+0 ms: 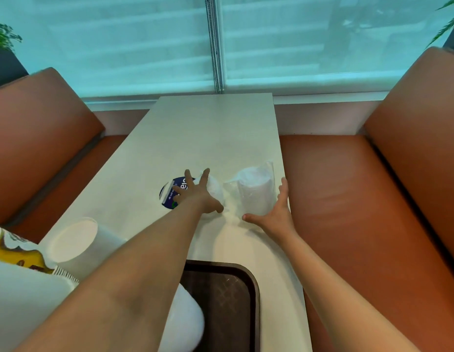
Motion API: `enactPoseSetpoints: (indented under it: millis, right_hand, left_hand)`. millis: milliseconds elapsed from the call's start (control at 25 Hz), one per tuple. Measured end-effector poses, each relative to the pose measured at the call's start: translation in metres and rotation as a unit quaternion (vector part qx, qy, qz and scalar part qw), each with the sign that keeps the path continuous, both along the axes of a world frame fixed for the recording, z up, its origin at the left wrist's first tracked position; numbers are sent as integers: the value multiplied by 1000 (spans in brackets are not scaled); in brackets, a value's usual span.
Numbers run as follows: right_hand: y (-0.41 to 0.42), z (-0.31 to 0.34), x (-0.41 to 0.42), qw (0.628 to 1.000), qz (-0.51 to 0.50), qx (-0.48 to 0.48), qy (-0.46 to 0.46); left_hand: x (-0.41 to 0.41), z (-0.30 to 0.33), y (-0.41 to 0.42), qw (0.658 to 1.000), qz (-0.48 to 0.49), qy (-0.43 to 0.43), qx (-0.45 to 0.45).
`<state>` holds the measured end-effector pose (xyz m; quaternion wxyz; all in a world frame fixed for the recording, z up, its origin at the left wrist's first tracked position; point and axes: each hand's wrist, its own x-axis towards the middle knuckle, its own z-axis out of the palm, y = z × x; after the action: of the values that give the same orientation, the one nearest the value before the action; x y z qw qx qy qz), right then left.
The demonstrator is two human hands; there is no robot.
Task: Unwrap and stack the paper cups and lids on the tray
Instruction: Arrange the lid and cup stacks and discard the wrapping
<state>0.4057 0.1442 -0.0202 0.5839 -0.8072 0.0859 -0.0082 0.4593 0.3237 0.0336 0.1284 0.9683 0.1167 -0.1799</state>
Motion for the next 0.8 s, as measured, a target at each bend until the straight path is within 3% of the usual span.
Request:
enactPoseSetpoints:
  millis: [160, 640, 720, 800]
  right_hand:
    - [5, -4, 8, 1000, 5, 3, -4]
    - [4, -3, -49, 999, -33, 38, -12]
    - [3, 4, -64, 998, -42, 49, -15]
    - [2, 15, -79, 995, -65, 68, -23]
  left_hand:
    - [2, -4, 4, 998, -26, -3, -54]
    - [-62, 14, -30, 989, -83, 104, 69]
    - [-73, 29, -34, 996, -77, 39, 18]
    - [-84, 46, -37, 990, -47, -85, -103]
